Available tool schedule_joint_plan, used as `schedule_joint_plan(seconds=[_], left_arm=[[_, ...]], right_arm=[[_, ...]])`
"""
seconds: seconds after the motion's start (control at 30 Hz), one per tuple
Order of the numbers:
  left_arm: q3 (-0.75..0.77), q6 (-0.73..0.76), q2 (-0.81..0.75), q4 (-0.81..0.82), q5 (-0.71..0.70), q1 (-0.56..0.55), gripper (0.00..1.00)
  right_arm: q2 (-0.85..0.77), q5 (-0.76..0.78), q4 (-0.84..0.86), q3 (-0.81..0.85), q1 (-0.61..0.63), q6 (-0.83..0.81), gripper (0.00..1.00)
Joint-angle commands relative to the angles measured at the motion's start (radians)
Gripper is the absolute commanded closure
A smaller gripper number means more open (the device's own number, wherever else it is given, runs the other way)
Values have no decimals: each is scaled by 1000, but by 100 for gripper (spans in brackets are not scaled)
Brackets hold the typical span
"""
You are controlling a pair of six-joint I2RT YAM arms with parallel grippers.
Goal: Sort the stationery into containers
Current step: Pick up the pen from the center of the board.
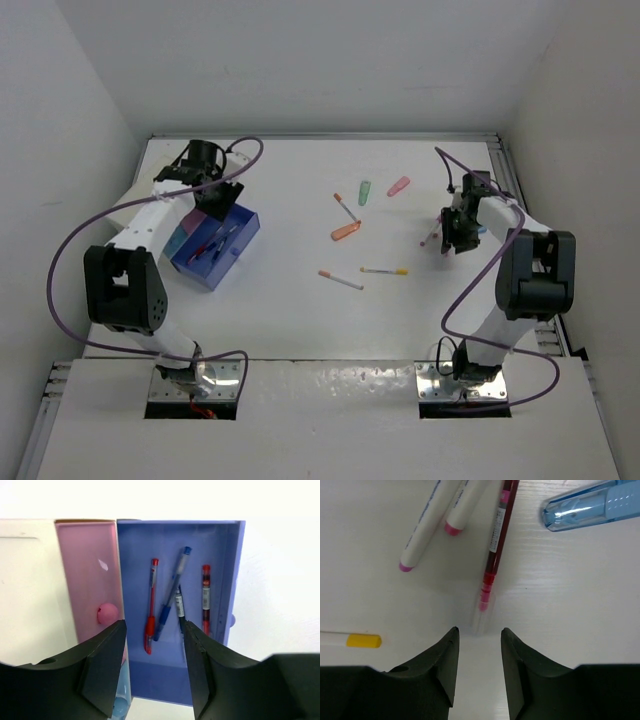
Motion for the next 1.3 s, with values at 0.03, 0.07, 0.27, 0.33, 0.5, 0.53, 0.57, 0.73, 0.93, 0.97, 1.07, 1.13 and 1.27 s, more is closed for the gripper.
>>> schedule_joint_plan(seconds=[0.03, 0.07, 0.27, 0.33, 0.5, 0.53, 0.57, 0.73, 0.93, 0.97, 1.07, 1.13, 1.27], left_arm=[[57, -46, -72, 1, 56, -5, 44], [66, -49, -75, -1, 62, -5, 44], [77, -69, -117, -12, 88, -2, 43], [79, -78, -135, -21, 99, -4, 42], [89, -103, -175, -25, 140, 2, 42], [92, -106, -180, -27, 148, 4, 42], [95, -114, -187, -25, 172, 4, 42], [85, -152, -281, 39, 351, 28, 40], [-52, -336, -443, 267, 692, 24, 32], [-73, -402, -451, 334, 741, 24, 32], [-139, -575, -469, 482, 881, 13, 32], [-182, -704, -477, 588, 925, 1, 31], [-247, -816, -489, 730, 932, -64, 31]], right_arm=[[42, 73, 53, 51, -3, -29, 61], [54, 76, 56, 54, -3, -32, 61], [140, 96, 61, 93, 0, -33, 62], [160, 96, 55, 97, 0, -35, 64], [136, 73, 42, 79, 11, -44, 92], [125, 64, 33, 76, 11, -42, 95], [107, 50, 25, 73, 15, -44, 100], [-85, -98, -34, 82, 54, -41, 100], [-298, -438, 54, 84, 178, 82, 100], [-318, -489, 118, 79, 196, 115, 100], [-363, -592, 246, 77, 313, 255, 100], [-358, -634, 342, 96, 415, 361, 100], [-300, -649, 459, 166, 581, 508, 100]])
